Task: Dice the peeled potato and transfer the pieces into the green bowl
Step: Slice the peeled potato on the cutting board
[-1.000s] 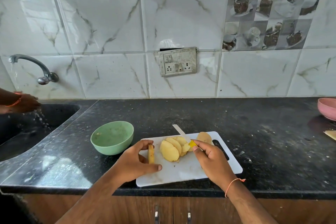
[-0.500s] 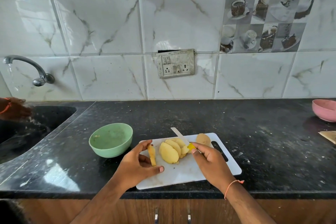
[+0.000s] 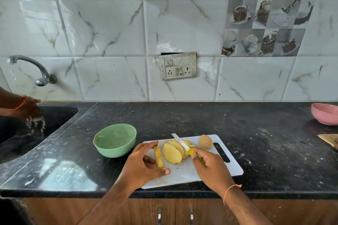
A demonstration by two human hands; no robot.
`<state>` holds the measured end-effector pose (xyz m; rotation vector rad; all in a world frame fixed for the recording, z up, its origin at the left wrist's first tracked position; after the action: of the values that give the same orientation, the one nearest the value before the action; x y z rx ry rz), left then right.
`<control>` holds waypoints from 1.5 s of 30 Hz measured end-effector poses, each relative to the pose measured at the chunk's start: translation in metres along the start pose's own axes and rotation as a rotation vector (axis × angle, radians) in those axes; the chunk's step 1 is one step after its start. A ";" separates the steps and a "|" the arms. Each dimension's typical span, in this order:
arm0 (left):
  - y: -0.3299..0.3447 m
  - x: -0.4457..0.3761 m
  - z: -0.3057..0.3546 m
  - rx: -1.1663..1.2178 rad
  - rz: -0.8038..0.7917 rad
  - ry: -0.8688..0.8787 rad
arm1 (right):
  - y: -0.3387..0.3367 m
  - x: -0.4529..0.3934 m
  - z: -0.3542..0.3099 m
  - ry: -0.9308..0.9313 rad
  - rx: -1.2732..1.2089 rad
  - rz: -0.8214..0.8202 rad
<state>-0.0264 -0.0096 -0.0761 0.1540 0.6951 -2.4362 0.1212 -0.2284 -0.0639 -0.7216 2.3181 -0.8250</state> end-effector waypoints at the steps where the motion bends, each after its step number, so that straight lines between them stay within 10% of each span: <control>1: -0.001 0.000 0.000 0.003 -0.005 -0.004 | -0.001 0.001 -0.003 0.016 0.008 -0.012; 19: 0.001 0.003 -0.005 0.087 0.035 0.038 | 0.009 0.009 -0.129 -0.052 0.441 -0.214; 45: -0.003 0.000 -0.005 0.105 0.005 -0.035 | 0.032 -0.015 -0.133 -0.106 0.634 -0.339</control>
<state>-0.0282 -0.0045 -0.0790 0.1543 0.5513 -2.4651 0.0352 -0.1470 0.0052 -0.8404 1.7019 -1.5332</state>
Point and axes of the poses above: each hand's wrist, its own x-axis away from the middle knuckle, its own y-axis out of the palm, z = x × y, the point moved 2 cm from there along -x, towards the middle knuckle, and after that the axes turned 3 degrees about -y, right-handed, at the moved point
